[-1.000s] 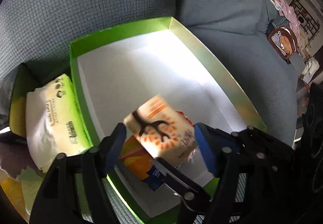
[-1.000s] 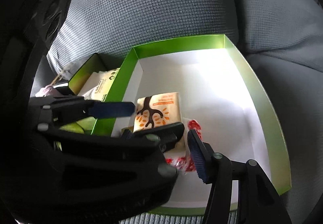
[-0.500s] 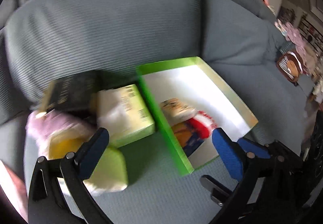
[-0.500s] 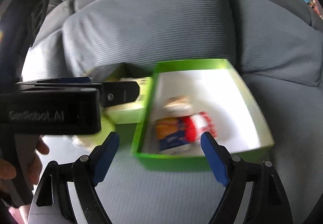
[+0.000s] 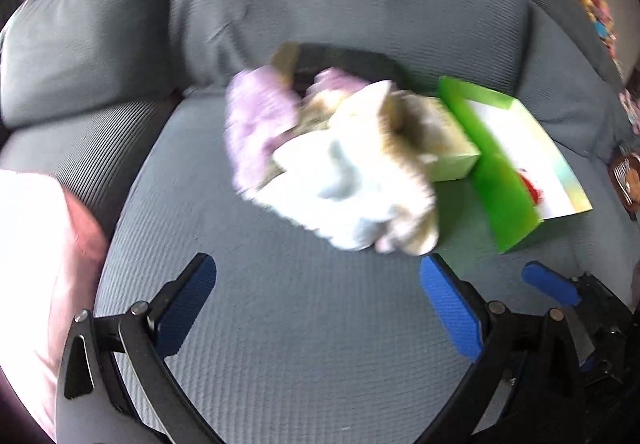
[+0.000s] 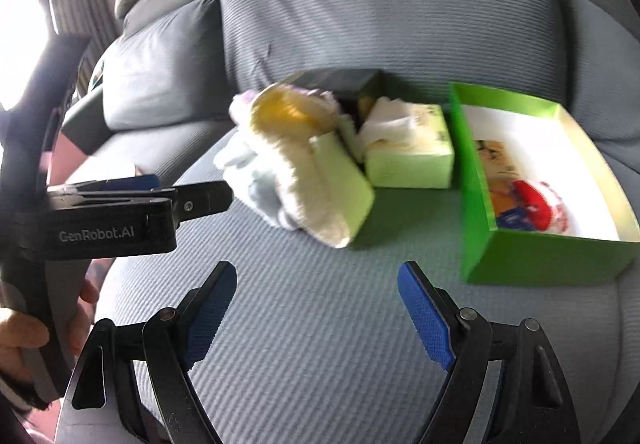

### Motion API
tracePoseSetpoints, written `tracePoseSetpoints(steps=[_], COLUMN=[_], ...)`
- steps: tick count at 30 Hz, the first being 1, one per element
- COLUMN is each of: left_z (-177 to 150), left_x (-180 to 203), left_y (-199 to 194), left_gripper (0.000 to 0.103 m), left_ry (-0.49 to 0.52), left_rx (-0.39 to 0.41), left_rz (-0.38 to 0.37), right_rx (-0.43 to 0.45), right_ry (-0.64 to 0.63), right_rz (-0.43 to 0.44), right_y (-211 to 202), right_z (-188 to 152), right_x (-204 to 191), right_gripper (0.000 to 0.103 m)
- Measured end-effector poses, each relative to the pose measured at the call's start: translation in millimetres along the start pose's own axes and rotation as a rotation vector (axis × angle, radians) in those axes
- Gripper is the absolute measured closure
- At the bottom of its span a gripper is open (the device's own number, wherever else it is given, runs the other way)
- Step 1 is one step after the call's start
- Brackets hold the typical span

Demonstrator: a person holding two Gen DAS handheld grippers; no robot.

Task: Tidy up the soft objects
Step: 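Move the left tool back to the pile of soft items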

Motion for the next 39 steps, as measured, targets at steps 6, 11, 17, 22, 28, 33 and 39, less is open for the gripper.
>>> tracePoseSetpoints(steps=[6,11,17,22,28,33,39], left_z=[-3.1,-1.0,4.8,12.7,26.1,45.1,75.3], left_x=[-31.9,-37.2,-50.1,-57.8,-64.7,-63.9,-69.8], left_y=[1.6,2.6,6.8,11.3,10.1,1.4,0.2], left_gripper=[0.001,0.001,0.001,0.001,0.001,0.001,0.001], left_ry=[-0.061,-0.06,-0.066,-0.066,-0.086,-0.077,-0.11], left_rx=[0.0,0.009,0.016,0.02,0.024,0.058,0.08], left_rz=[0.021,-0.01,-0.015,-0.014,-0.025,-0.035,-0.048], right_rx=[-0.02,-0.021,-0.028,-0.024,0.014,0.056,0.092], right_ry=[-0.009,0.002,-0.035,-0.053,-0.08,-0.091,-0.133], right_rz=[0.001,-0.01,-0.017,0.004,0.016,0.017,0.014], right_y=[9.1,17.1,31.3,41.0,39.9,34.1,33.4], right_z=[-4.4,-5.1,-1.3,9.1,30.8,49.2,82.2], right_x=[-13.8,-13.4,-20.6,-30.5,-37.5,-35.1,-34.6], right_gripper=[0.019,0.019,0.019,0.019,0.019,0.019,0.019])
Point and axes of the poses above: each gripper's, at about its wrist camera, not at the fingertips, and y roughly the way its jaws point, x to its right, z to its top, the point moved 10 cm from there along y, roughly the way its jaws point, and after that the axes turned 15 degrees about -y, right-handed, at the moved point
